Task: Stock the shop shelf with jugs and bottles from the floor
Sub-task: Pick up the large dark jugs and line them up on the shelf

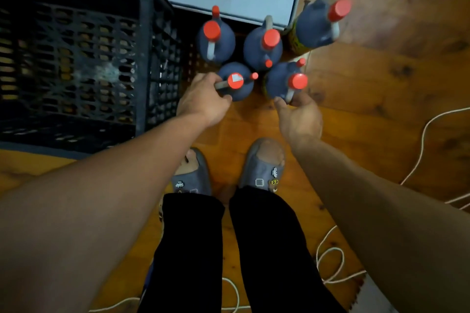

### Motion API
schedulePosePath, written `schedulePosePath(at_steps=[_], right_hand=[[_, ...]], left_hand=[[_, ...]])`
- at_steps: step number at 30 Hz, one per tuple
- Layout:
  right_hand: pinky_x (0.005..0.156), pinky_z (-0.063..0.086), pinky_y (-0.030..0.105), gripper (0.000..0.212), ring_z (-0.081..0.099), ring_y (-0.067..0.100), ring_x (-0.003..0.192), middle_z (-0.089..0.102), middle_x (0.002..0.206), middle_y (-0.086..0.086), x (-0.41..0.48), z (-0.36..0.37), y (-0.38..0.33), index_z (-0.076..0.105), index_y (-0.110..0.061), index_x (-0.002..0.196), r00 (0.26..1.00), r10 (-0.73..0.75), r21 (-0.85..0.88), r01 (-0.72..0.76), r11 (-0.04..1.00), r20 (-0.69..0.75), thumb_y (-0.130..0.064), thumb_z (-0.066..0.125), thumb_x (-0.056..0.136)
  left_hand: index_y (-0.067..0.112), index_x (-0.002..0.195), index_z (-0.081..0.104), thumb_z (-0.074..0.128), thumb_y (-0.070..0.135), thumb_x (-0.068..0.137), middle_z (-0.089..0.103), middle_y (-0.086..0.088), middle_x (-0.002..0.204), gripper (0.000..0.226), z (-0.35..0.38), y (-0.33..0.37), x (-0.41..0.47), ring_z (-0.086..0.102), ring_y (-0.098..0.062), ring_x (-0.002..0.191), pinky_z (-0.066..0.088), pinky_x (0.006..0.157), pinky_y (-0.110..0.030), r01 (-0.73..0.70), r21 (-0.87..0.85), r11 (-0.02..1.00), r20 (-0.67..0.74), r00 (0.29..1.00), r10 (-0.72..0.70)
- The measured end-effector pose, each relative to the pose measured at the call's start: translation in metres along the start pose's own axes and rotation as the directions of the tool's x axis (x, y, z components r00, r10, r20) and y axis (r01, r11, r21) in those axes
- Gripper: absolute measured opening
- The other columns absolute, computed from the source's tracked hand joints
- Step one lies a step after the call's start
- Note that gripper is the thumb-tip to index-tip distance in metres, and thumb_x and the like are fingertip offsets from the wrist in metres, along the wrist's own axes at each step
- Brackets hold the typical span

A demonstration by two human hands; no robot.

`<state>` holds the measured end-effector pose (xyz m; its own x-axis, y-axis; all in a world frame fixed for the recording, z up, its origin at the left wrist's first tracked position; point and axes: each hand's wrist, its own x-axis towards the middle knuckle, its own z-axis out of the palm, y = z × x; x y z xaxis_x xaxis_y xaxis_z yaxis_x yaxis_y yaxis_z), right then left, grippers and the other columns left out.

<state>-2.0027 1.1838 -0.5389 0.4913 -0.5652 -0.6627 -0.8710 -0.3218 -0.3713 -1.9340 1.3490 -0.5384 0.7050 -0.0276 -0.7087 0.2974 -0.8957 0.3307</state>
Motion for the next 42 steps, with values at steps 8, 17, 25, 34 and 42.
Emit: schedulePosePath(at_steps=[8, 17, 25, 34, 42], right_hand=[[0.071, 0.038, 0.026, 0.015, 0.057, 0.020, 0.083, 0.063, 0.084, 0.004, 0.005, 0.004, 0.001, 0.068, -0.021, 0.093, 1.000, 0.026, 0.153, -0.024, 0.988, -0.011, -0.031, 0.056, 0.093], [0.076, 0.043, 0.029, 0.023, 0.063, 0.024, 0.093, 0.070, 0.097, 0.008, -0.055, -0.035, -0.013, 0.070, -0.016, 0.106, 0.998, 0.012, 0.077, -0.018, 0.997, 0.069, -0.030, 0.056, 0.095], [0.076, 0.041, 0.028, 0.025, 0.062, 0.025, 0.100, 0.069, 0.101, 0.004, -0.140, -0.100, -0.065, 0.069, -0.021, 0.108, 0.996, -0.043, 0.032, 0.041, 0.999, 0.075, -0.037, 0.055, 0.094], [0.069, 0.042, 0.030, 0.026, 0.058, 0.021, 0.085, 0.068, 0.090, 0.004, -0.261, -0.208, -0.170, 0.069, -0.022, 0.101, 0.962, -0.272, -0.021, 0.272, 0.962, -0.007, -0.039, 0.051, 0.096], [0.068, 0.039, 0.030, 0.031, 0.062, 0.027, 0.090, 0.072, 0.091, 0.005, -0.364, -0.292, -0.261, 0.071, -0.021, 0.095, 0.870, -0.471, -0.079, 0.464, 0.882, -0.149, -0.043, 0.049, 0.094]], left_hand=[[0.012, 0.099, 0.068, 0.065, 0.026, 0.089, 0.049, -0.004, 0.127, 0.018, 0.006, -0.003, 0.009, 0.054, -0.021, 0.110, 0.036, 0.086, -0.019, -0.020, -0.154, 0.988, 0.022, 0.999, 0.024], [0.004, 0.108, 0.070, 0.061, 0.021, 0.093, 0.044, 0.001, 0.136, 0.025, -0.022, -0.001, -0.048, 0.046, -0.010, 0.118, 0.026, 0.085, -0.008, 0.038, -0.330, 0.943, 0.083, 0.997, -0.011], [0.012, 0.104, 0.072, 0.064, 0.026, 0.091, 0.045, 0.014, 0.132, 0.021, -0.107, 0.015, -0.138, 0.044, -0.005, 0.115, 0.035, 0.095, -0.023, 0.025, -0.487, 0.873, 0.075, 0.997, 0.014], [0.007, 0.105, 0.073, 0.068, 0.022, 0.088, 0.050, 0.009, 0.136, 0.023, -0.242, 0.065, -0.247, 0.050, -0.009, 0.117, 0.039, 0.092, -0.023, -0.161, -0.591, 0.791, -0.110, 0.987, 0.118], [0.000, 0.115, 0.067, 0.072, 0.012, 0.084, 0.063, 0.001, 0.126, 0.034, -0.373, 0.105, -0.344, 0.058, -0.013, 0.110, 0.045, 0.092, -0.025, -0.278, -0.710, 0.647, -0.245, 0.959, 0.143]])
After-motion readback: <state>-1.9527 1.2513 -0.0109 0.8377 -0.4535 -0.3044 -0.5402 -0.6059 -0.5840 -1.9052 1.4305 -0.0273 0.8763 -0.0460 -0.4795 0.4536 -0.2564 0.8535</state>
